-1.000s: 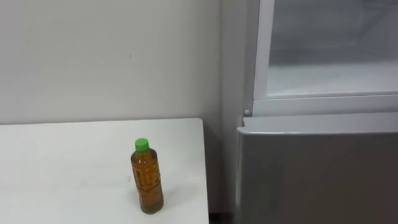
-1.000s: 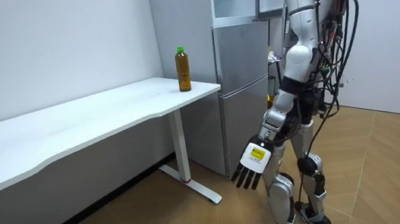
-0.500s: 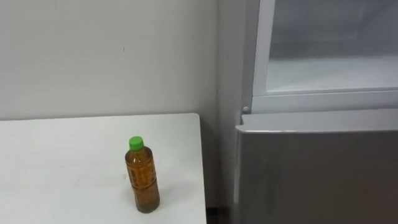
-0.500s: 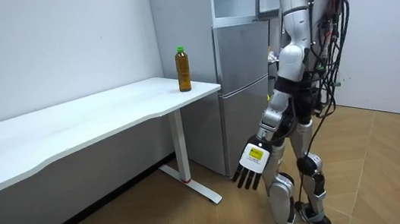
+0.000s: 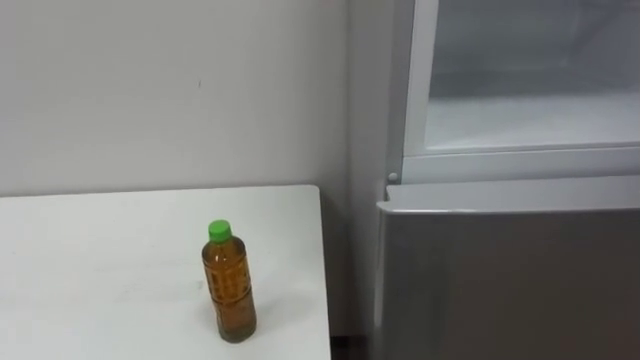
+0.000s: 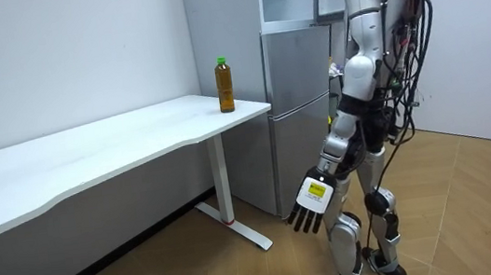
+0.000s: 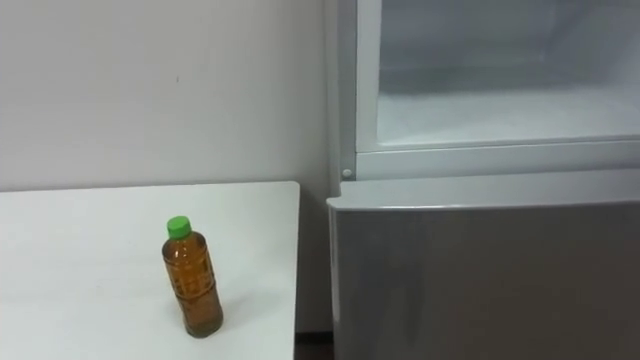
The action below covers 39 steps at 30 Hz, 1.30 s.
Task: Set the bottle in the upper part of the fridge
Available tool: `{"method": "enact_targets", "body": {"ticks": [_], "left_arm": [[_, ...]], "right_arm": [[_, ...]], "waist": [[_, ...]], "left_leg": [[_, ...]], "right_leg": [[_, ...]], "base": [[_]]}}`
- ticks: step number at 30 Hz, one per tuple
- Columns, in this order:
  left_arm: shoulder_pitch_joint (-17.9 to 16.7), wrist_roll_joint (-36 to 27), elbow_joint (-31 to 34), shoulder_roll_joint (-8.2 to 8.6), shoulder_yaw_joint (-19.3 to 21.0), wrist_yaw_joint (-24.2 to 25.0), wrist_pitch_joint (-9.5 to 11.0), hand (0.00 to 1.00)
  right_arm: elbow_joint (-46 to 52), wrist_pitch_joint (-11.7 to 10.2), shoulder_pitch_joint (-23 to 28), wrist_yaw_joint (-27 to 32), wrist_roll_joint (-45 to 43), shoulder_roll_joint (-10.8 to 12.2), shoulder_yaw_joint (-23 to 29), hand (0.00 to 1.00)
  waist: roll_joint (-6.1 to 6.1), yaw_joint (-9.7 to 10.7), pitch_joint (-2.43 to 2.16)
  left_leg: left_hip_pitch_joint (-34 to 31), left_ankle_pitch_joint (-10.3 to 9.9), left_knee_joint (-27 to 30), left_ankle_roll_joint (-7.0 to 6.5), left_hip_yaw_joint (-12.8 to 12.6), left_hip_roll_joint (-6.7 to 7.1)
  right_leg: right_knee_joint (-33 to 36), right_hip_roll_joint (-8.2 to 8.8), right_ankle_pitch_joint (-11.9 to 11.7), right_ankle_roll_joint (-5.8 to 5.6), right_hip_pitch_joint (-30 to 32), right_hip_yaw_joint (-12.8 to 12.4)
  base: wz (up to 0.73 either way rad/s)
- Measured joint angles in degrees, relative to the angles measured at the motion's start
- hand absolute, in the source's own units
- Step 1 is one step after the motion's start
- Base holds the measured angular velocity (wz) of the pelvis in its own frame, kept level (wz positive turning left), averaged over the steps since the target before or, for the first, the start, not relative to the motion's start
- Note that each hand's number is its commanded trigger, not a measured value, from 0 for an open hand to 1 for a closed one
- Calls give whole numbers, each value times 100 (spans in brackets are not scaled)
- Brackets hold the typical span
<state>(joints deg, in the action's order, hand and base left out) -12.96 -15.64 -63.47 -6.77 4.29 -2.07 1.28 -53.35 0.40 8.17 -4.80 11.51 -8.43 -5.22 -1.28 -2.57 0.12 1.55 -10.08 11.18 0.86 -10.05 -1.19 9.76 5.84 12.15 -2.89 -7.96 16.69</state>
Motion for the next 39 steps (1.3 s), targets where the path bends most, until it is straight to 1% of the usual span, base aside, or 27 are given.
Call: {"method": "enact_targets", "body": {"ticks": [1,3,4,6,8,9,12,14,16,18,23,26,27,29,31,33,35,38,39], "left_arm": [[18,-4,-1,-33,-4,3,0,0],[57,-7,-7,-61,-4,0,0,0],[40,-24,-16,-78,-3,-4,2,0],[70,-45,-6,-86,0,-3,26,0],[56,-46,-3,-88,4,-11,33,0],[30,-48,47,-90,-1,-11,34,0],[10,-245,53,-102,-36,0,72,0],[10,-269,49,-100,-45,2,76,0],[-6,-269,41,-96,-41,40,74,0],[-20,-274,38,-100,-46,52,74,0],[-19,-273,-29,-99,-54,65,77,0],[-39,-268,-94,-101,-53,123,83,0],[-57,-269,-118,-101,-48,138,83,0],[-71,-254,-218,-102,-6,165,83,0],[-75,-275,-230,-101,2,174,102,0],[-68,-286,-228,-102,3,176,123,0],[-63,-286,-242,-112,3,197,123,0],[-49,-283,-252,-131,-1,268,122,0],[-47,-284,-243,-134,1,272,122,0]], "right_arm": [[367,0,-6,-5,41,-7,-76,0],[842,-4,-18,-20,162,-4,-175,0],[1150,-1,-13,-36,191,-1,-234,0],[1615,2,9,-92,203,20,-257,0],[2058,5,33,-163,204,25,-266,0],[2371,38,49,-179,196,23,-283,0],[3026,41,82,-298,197,16,-402,0],[3445,95,106,-374,196,8,-484,0],[4089,100,104,-510,206,8,-484,0],[4400,78,83,-589,231,7,-482,0],[4951,101,78,-669,239,0,-483,0],[5490,99,65,-709,240,-17,-475,0],[5666,98,27,-749,243,-16,-476,0],[5704,94,-135,-820,244,-10,-476,0],[5800,100,-275,-839,241,-20,-465,0],[6128,112,-297,-852,256,-37,-465,0],[6445,115,-397,-858,427,-66,-455,0],[6615,114,-704,-858,700,-78,-400,0],[6616,115,-822,-852,757,-79,-380,0]], "waist": [[-21,1,7],[-59,-8,4],[-87,-52,12],[-107,-72,23],[-100,-87,23],[-103,-86,32],[-100,-87,30],[-100,-94,27],[-86,-119,23],[-85,-119,6],[-82,-214,9],[-77,-247,3],[-82,-258,2],[-99,-259,-6],[-140,-272,-10],[-160,-292,1],[-153,-320,4],[-115,-313,29],[-121,-314,28]], "left_leg": [[4,0,6,0,-8,-2],[22,0,8,0,-10,1],[38,-1,6,-1,-14,2],[26,-2,9,-2,-7,2],[8,-3,16,-3,1,3],[-8,-4,21,-4,8,3],[13,-3,21,-3,9,3],[8,-3,12,-3,-2,2],[16,-1,-21,-3,-60,-2],[42,-1,-26,-3,-70,-2],[86,-2,-49,-2,-75,-4],[15,-1,-49,-2,-68,-7],[13,0,-48,-2,-69,-6],[39,0,-43,-2,-71,-6],[64,0,-43,-2,-73,-4],[62,0,-42,-2,-74,-5],[69,0,-42,-2,-77,-4],[118,-1,-50,-2,-75,-5],[114,-1,-53,-2,-71,-6]], "right_leg": [[0,2,0,0,-5,1],[-1,3,0,0,-35,-1],[0,3,0,-1,-38,-2],[-1,3,-1,-1,-31,6],[-1,2,-1,-1,-21,5],[1,2,-1,-1,-14,9],[-1,-1,-2,0,-3,7],[-1,-1,-2,0,19,-3],[-2,-5,-3,0,58,-84],[-2,-5,-4,0,43,-97],[-4,-5,-4,-1,12,-84],[-1,-6,-4,0,76,-80],[0,-6,-5,2,80,-85],[-1,-6,-6,2,58,-91],[1,-3,-6,2,38,-95],[0,-4,-6,2,39,-96],[-2,-4,-6,2,29,-96],[-9,-6,-6,2,-34,-90],[-8,-8,-6,2,-29,-87]], "base": [[-5],[0],[0],[0],[0],[0],[0],[-4],[-13],[-6],[0],[0],[0],[0],[0],[0],[0],[0],[0]]}}
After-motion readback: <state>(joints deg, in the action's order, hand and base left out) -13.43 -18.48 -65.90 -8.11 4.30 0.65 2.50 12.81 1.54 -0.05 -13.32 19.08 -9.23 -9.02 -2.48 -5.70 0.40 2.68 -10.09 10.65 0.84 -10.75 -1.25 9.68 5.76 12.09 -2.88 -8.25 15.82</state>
